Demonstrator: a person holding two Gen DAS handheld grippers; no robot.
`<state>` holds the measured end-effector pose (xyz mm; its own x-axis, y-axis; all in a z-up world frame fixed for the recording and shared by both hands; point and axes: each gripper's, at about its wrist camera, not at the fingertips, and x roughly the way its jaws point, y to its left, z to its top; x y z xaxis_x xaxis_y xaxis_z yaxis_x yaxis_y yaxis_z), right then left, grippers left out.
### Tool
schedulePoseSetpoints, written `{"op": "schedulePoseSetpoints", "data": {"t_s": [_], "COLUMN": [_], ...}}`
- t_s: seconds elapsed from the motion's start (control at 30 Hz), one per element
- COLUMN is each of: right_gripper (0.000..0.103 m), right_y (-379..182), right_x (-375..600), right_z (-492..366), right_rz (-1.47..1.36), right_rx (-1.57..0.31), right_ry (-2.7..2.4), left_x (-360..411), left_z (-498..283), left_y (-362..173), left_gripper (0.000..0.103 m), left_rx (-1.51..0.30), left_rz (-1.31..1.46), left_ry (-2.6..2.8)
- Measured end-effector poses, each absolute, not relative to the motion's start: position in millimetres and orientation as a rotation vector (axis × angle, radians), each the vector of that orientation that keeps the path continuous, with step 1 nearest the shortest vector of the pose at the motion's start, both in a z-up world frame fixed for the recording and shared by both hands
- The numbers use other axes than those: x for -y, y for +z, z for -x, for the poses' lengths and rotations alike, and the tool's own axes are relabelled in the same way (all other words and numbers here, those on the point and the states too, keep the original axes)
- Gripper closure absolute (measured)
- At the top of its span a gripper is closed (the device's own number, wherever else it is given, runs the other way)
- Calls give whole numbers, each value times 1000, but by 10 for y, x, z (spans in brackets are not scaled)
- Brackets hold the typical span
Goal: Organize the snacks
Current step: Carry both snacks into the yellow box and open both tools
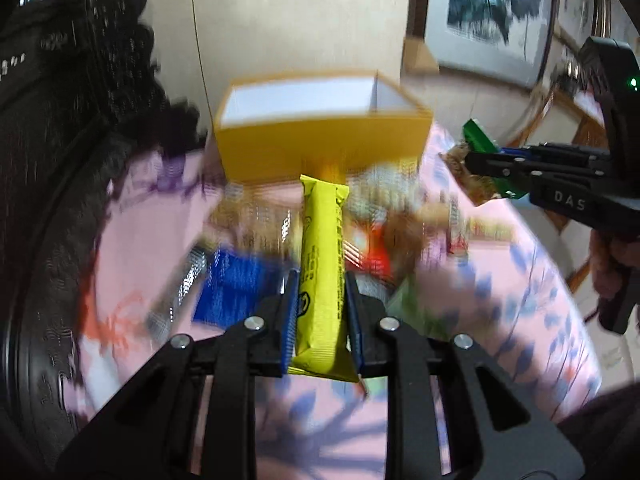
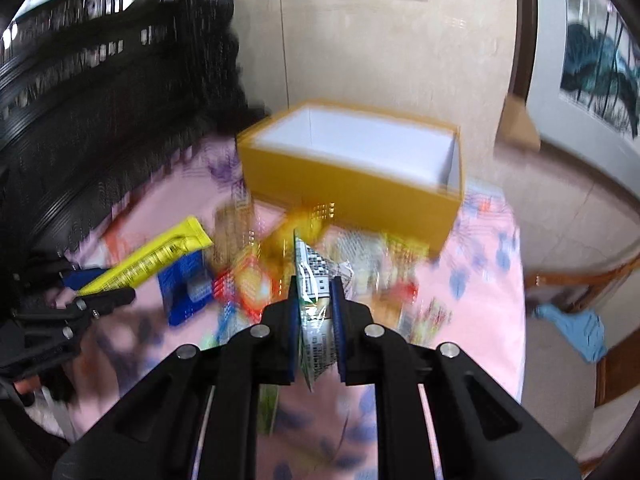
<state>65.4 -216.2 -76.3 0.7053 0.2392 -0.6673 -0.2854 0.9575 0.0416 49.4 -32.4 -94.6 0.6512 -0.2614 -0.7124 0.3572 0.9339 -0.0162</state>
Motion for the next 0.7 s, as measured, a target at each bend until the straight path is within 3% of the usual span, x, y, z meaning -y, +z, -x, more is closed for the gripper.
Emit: {"op": "schedulePoseSetpoints", "data": {"t_s": [0.27,0.57,0.6,0.7], "right_gripper": [88,89,89,80], "right_y": [-194,-323,-354,-431], "right_x": [2362,2537,2533,2545], "right_z": [-1619,-2466,-2520,-2724], "right_rz": [-67,-133,-131,-139], "right_rx": [-554,-584,-589,-613], "right_ry": [253,203,198,194], "left_x": [611,956,977,999], "left_z": [-1673,-3081,-3145,-3223], "left_y": [-366,-483,-510,-517], "left_gripper": [81,80,76,24], "left_rx": [-658,-755,-758,-741], "left_rz": [-55,-90,-98,-116], "left_ry": [-344,-285,-273,-223]}}
